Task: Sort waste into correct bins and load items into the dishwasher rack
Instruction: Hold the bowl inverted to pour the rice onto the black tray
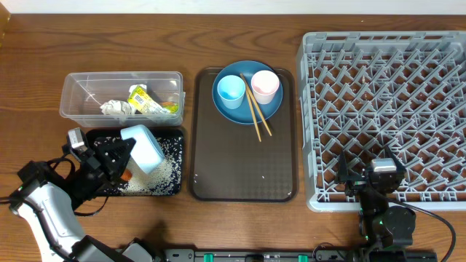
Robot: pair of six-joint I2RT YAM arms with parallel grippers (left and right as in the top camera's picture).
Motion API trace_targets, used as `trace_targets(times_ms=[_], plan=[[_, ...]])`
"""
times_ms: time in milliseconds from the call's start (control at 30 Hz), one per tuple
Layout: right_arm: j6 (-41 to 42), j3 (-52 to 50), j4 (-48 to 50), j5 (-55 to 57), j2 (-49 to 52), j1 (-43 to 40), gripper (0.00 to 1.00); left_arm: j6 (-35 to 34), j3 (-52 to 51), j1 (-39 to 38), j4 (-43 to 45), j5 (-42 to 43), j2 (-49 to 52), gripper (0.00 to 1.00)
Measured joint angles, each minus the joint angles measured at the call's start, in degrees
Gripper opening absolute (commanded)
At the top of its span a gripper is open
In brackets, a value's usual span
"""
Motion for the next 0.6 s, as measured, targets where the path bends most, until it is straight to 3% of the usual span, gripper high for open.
trace_targets(times_ms=[600], plan=[[0.00, 0.00, 0.00, 0.00, 0.00, 0.02, 0.99, 0.00, 0.00, 0.00, -1.29, 0.07, 0.00, 0.06]])
